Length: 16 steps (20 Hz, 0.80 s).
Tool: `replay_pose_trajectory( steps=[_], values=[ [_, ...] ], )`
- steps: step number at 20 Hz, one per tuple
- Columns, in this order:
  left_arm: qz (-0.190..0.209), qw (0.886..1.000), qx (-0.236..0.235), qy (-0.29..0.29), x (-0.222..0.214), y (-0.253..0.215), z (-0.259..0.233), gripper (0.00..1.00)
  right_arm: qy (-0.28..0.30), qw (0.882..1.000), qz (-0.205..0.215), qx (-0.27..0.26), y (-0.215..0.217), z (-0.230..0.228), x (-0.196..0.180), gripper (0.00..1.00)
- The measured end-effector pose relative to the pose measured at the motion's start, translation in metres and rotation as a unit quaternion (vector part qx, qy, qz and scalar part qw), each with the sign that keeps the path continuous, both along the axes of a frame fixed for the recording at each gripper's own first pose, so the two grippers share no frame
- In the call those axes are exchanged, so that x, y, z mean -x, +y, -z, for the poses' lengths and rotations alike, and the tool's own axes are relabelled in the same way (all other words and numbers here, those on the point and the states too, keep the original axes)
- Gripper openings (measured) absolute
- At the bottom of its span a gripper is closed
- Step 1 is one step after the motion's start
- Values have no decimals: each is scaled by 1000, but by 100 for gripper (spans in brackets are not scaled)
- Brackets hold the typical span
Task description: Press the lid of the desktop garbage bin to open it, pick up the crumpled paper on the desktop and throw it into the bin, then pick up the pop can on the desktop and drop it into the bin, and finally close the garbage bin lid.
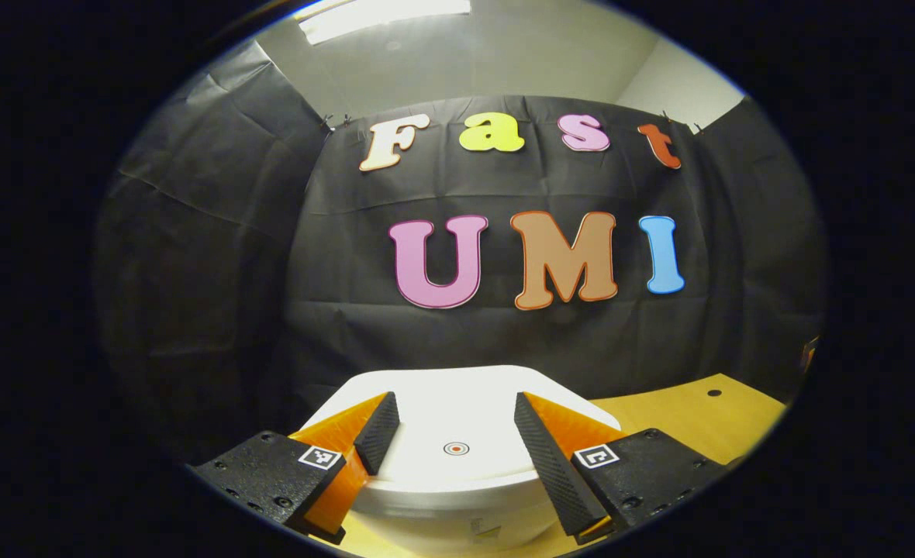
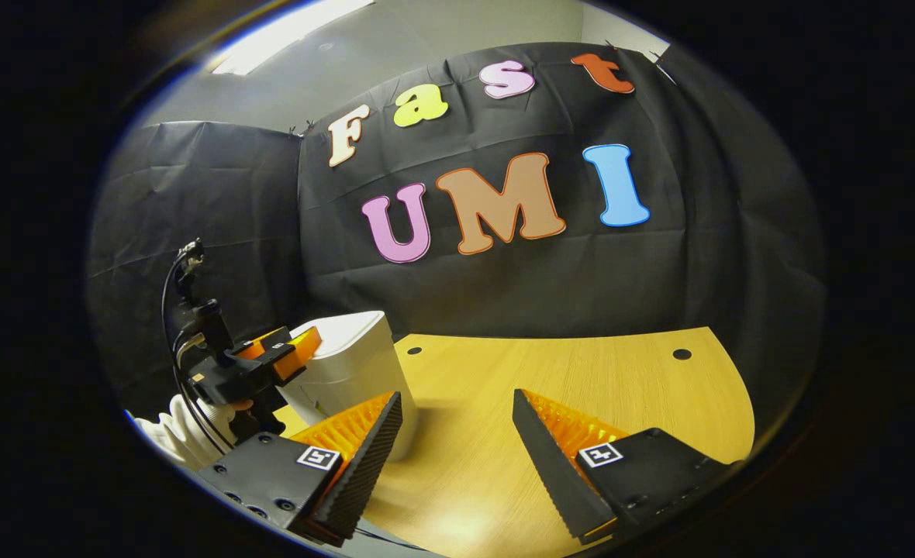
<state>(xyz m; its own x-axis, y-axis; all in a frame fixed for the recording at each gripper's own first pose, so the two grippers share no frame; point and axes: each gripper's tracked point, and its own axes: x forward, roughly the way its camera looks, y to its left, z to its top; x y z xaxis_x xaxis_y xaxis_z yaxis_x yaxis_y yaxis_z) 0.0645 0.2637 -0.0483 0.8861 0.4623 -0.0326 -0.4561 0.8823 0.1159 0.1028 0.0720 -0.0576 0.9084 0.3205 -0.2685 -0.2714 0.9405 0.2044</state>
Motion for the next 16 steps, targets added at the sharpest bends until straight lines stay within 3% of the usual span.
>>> replay_pose_trajectory(
  steps=[3,8,16],
  values=[
    [18,1000,-12,-11,2,-5,-6,94,0,1000,-3,-1,0,0,0,95],
    [8,1000,-18,-19,5,-14,-28,93,-14,1000,5,12,-4,-6,-2,96],
    [35,997,35,-55,5,-68,-63,92,-27,999,8,30,-4,-9,2,96]
  ],
)
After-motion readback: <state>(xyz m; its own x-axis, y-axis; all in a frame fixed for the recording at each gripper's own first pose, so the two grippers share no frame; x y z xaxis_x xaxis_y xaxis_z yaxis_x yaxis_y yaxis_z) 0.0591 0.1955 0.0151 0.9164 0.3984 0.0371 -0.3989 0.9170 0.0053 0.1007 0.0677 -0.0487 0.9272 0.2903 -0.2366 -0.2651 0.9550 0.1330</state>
